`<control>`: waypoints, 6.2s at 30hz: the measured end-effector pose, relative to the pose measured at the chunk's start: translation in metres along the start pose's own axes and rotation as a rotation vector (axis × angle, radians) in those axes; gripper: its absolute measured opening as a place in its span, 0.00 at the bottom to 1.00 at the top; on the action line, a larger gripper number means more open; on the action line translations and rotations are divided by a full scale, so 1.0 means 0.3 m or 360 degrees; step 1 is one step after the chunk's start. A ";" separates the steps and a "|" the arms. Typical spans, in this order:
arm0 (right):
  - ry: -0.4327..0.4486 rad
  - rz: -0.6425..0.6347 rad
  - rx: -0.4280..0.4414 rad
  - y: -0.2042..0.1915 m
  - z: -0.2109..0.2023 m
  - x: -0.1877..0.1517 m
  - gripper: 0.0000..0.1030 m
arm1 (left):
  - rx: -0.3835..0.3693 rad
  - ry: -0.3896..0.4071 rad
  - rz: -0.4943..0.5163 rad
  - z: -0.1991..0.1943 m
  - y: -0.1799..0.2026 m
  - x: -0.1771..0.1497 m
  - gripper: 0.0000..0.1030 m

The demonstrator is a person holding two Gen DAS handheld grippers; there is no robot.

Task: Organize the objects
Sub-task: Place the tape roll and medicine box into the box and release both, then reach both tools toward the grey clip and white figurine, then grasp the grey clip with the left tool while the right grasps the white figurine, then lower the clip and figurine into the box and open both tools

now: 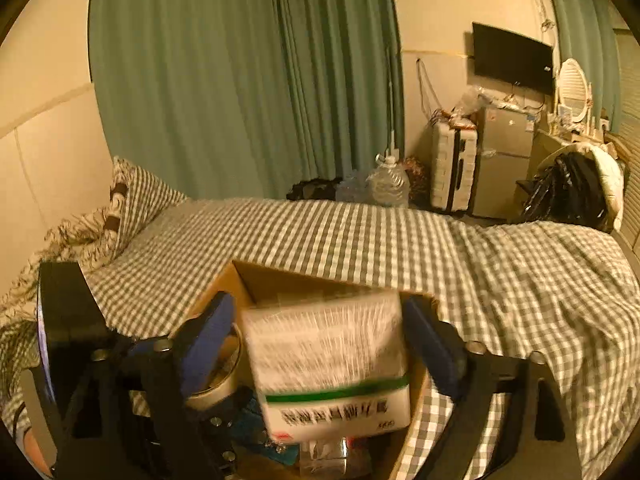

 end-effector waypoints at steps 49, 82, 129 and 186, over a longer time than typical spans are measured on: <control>-0.0597 -0.0450 0.0379 -0.754 -0.123 -0.847 0.79 | 0.0310 -0.0022 -0.0448 -0.403 -0.475 -0.749 1.00; -0.0386 -0.0138 0.0071 -0.233 -0.310 -0.647 0.50 | 0.0236 -0.0144 0.0399 -0.017 -0.142 -0.604 1.00; 0.0028 -0.0259 0.0079 -0.319 -0.702 -0.279 0.50 | -0.0297 0.0170 -0.0164 -0.653 -0.125 -0.228 0.75; -0.0061 -0.0038 -0.0238 0.090 -0.297 0.076 0.81 | -0.0038 0.0148 -0.0095 -0.294 0.082 0.097 1.00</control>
Point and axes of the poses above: each gripper's, at about its wrist camera, not at the fingertips, and z roughly the way its jaws point, y to its right, x to its top, the point moved 5 cm from there along z, roughly the way its jaws point, and after that the axes turned 3 degrees about -z, right-handed, at the moved point
